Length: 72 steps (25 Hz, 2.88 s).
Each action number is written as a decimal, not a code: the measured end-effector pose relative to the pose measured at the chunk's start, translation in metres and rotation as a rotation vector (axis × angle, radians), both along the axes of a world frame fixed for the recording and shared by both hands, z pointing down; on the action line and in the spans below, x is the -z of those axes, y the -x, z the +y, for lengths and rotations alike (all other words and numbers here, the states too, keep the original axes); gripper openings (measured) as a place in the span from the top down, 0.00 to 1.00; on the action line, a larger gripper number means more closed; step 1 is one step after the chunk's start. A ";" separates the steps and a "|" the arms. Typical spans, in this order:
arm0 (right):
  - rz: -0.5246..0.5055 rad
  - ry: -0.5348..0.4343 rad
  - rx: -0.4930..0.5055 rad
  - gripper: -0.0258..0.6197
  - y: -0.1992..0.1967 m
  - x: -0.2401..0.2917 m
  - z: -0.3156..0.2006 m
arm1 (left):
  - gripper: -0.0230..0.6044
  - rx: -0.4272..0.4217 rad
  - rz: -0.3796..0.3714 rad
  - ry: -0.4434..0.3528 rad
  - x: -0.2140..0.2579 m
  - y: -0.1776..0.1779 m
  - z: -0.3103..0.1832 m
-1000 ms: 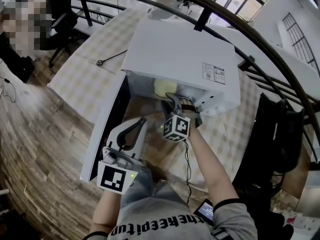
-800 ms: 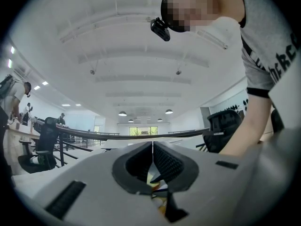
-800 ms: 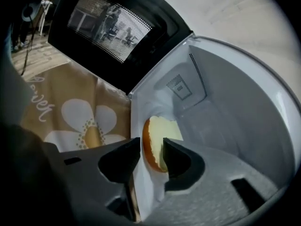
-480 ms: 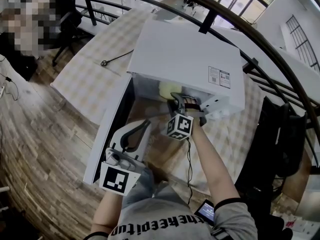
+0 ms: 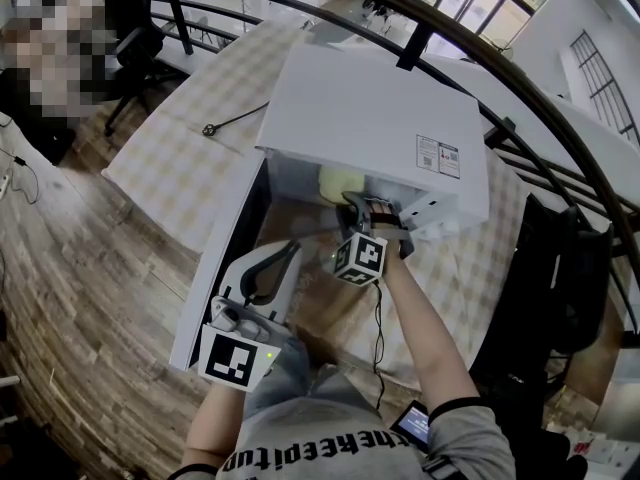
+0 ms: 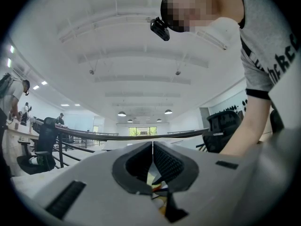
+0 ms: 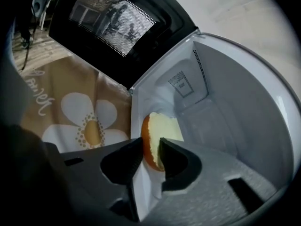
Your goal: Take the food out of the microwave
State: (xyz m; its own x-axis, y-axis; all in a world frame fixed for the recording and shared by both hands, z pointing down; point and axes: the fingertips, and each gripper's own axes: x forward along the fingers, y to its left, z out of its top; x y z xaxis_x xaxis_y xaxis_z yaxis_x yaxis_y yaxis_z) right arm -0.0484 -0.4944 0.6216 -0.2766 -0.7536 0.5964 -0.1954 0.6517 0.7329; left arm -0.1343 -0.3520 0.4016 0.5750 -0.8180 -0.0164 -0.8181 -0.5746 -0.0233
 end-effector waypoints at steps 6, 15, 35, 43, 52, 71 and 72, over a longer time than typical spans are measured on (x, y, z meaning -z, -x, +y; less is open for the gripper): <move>-0.033 0.016 0.028 0.78 0.002 0.007 0.004 | 0.95 -0.003 0.001 -0.010 0.004 -0.001 0.001; -0.160 -0.009 -0.034 0.82 0.002 0.033 0.005 | 0.95 -0.003 0.008 -0.016 0.009 -0.003 -0.001; -0.565 0.031 -0.143 0.85 -0.017 0.106 0.065 | 0.95 0.035 0.018 -0.046 0.028 -0.018 0.016; -0.700 0.057 -0.183 0.84 -0.035 0.135 0.103 | 0.95 0.043 0.016 -0.069 0.041 -0.030 0.033; -0.852 0.061 -0.189 0.83 -0.052 0.167 0.143 | 0.95 0.054 0.020 -0.089 0.053 -0.044 0.053; -1.016 -0.043 -0.257 0.83 -0.115 0.230 0.215 | 0.95 0.054 0.042 -0.183 0.095 -0.076 0.095; -1.022 -0.049 -0.258 0.83 -0.118 0.233 0.219 | 0.95 0.052 0.042 -0.185 0.096 -0.077 0.098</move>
State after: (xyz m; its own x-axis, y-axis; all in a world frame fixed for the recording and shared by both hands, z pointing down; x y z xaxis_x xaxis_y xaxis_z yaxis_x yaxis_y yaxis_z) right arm 0.0691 -0.2752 0.3891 -0.4583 -0.8781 0.1372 -0.8633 0.4765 0.1662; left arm -0.0569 -0.2539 0.3056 0.5277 -0.8273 -0.1924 -0.8490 -0.5206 -0.0900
